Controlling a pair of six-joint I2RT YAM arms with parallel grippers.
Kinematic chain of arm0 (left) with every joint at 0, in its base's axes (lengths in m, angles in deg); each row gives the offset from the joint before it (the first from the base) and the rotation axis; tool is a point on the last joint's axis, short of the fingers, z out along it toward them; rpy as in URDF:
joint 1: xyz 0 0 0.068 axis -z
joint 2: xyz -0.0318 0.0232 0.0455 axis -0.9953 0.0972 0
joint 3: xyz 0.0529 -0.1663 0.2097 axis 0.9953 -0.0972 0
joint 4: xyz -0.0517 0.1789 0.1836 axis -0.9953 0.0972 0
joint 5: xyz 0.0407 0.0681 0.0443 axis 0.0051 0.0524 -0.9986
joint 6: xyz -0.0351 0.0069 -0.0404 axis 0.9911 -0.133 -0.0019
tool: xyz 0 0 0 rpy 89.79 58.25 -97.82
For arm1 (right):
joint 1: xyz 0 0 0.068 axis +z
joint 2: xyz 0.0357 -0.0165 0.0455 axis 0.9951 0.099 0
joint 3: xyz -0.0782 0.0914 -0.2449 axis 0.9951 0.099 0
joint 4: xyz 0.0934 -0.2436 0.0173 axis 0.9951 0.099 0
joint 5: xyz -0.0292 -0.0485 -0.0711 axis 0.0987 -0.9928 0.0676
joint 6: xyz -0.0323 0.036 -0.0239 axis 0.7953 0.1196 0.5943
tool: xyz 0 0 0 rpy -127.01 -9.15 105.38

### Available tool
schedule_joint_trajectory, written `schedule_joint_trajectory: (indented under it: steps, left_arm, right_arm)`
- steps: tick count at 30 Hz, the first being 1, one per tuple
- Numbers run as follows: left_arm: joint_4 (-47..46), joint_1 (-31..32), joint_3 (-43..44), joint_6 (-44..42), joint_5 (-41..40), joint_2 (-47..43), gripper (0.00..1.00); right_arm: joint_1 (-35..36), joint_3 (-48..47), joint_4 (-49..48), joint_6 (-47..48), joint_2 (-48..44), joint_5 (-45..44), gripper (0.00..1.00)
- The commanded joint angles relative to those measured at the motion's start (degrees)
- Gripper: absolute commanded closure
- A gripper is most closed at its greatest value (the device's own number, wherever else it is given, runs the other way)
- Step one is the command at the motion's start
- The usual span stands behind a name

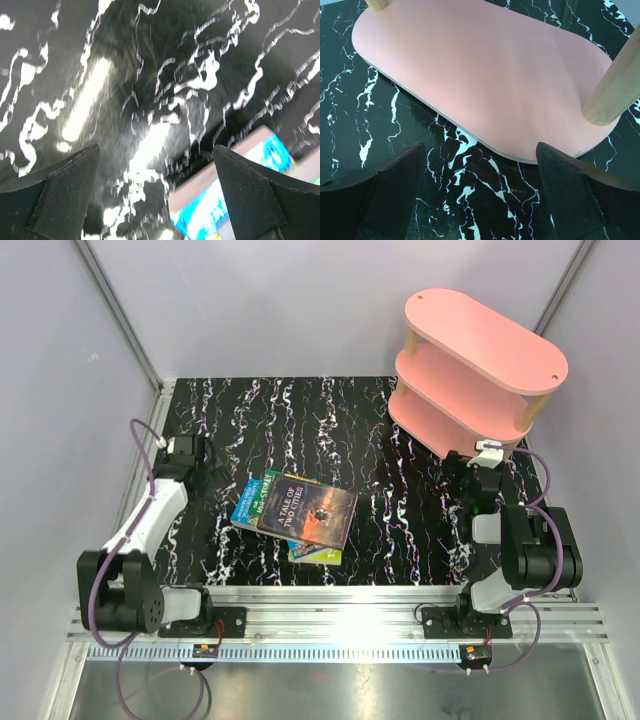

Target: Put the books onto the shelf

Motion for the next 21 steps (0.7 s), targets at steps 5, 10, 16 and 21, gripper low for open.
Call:
schedule_joint_trajectory:
  steps: [5,10,16,21]
  left_arm:
    - [5.61,1.01,-2.68,6.67,15.82,-12.25,0.01]
    - [12.02,3.98,-6.02,11.17,15.39,-19.82,0.01]
    - [17.3,14.08,-7.77,16.86,12.67,-25.88,0.01]
    - [18.63,20.07,-10.07,26.27,8.89,-29.76,0.01]
  right_arm:
    - [-0.07,-1.31,-2.51,-0.03,0.11,-1.33,0.0]
    - [-0.07,-1.57,-1.98,-0.12,0.11,-1.33,0.0]
    - [2.74,0.02,1.4,-2.48,-5.5,-15.48,0.0]
    - [2.91,-8.77,35.03,-10.58,-20.7,-9.74,0.0]
